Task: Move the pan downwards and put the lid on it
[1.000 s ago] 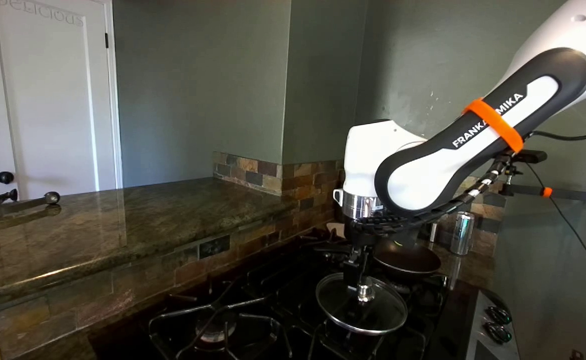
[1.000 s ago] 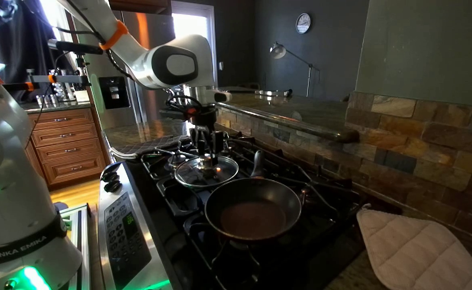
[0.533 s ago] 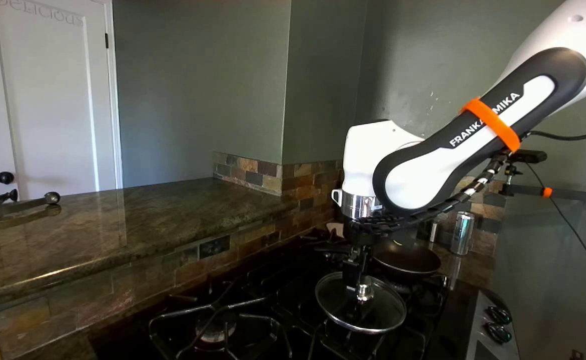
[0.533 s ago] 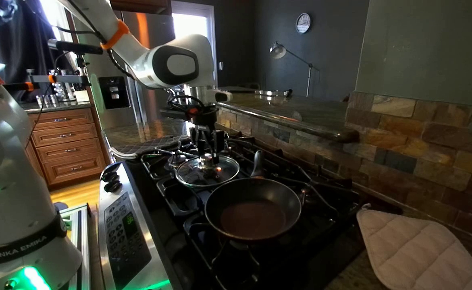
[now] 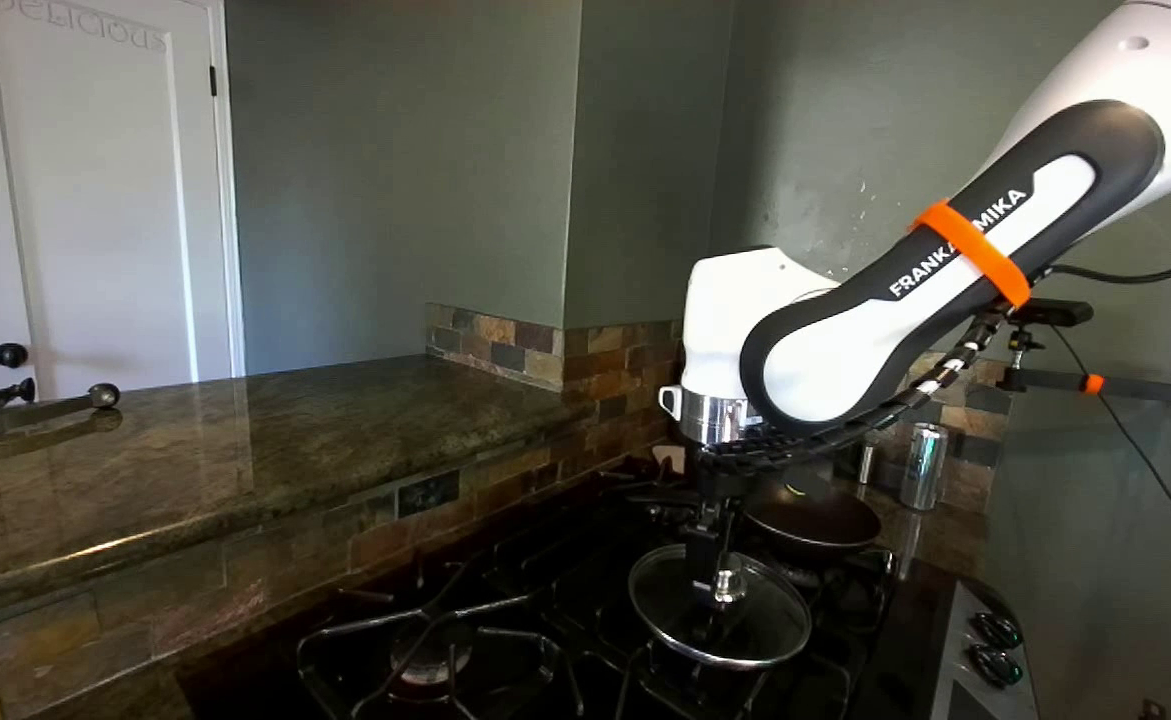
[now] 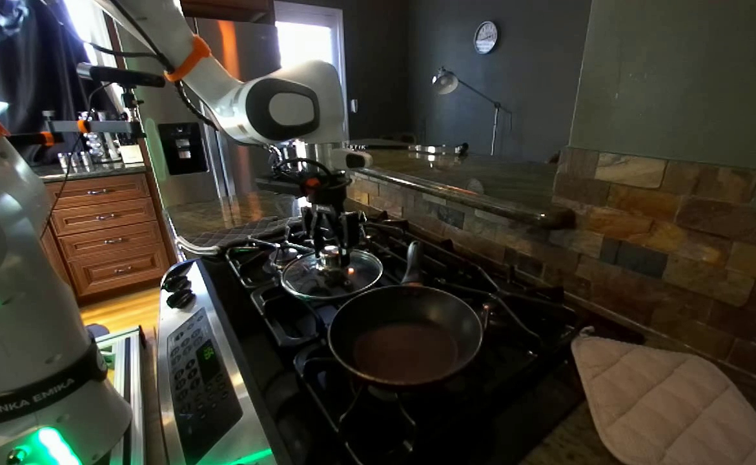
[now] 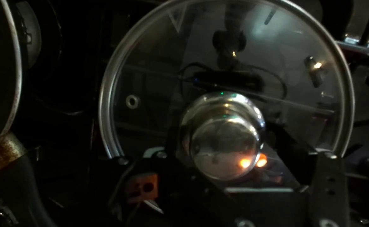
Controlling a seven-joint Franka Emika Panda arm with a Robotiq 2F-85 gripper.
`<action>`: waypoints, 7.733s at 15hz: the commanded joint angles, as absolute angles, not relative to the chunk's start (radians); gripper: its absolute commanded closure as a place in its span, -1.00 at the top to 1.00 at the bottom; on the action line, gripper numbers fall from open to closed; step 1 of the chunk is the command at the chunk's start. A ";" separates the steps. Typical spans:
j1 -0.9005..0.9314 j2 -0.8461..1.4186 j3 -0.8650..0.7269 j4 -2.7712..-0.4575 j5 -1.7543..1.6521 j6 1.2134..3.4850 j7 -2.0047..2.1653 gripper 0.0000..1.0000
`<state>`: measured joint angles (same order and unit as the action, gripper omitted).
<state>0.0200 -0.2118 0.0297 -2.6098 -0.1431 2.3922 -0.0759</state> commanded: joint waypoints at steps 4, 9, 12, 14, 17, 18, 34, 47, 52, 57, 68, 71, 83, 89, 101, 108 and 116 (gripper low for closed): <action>0.032 -0.213 0.025 -2.596 -0.113 2.363 -0.106 -0.35; 0.032 -0.218 0.024 -2.595 -0.113 2.351 -0.115 0.62; 0.033 -0.230 0.023 -2.600 -0.110 2.325 -0.128 1.00; 0.035 -0.234 0.021 -2.600 -0.106 2.299 -0.141 1.00; 0.034 -0.232 0.021 -2.599 -0.105 2.282 -0.150 0.50; 0.034 -0.233 0.021 -2.599 -0.105 2.281 -0.151 0.43; 0.035 -0.248 0.030 -2.596 -0.127 2.292 -0.132 0.23; 0.033 -0.233 0.035 -2.587 -0.148 2.332 -0.119 1.00; 0.032 -0.227 0.039 -2.586 -0.152 2.368 -0.113 1.00; 0.033 -0.215 0.039 -2.582 -0.150 2.381 -0.119 0.39; 0.031 -0.208 0.039 -2.582 -0.159 2.384 -0.121 -1.00; 0.028 -0.218 0.039 -2.585 -0.166 2.381 -0.121 -0.46; 0.038 -0.177 0.034 -2.541 -0.156 2.456 -0.138 1.00; 0.042 -0.144 0.034 -2.523 -0.141 2.452 -0.139 0.47; 0.042 -0.149 0.034 -2.521 -0.142 2.442 -0.144 -0.53; 0.038 -0.200 0.024 -2.529 -0.136 2.384 -0.160 -0.53; 0.037 -0.273 0.016 -2.530 -0.124 2.272 -0.167 -0.53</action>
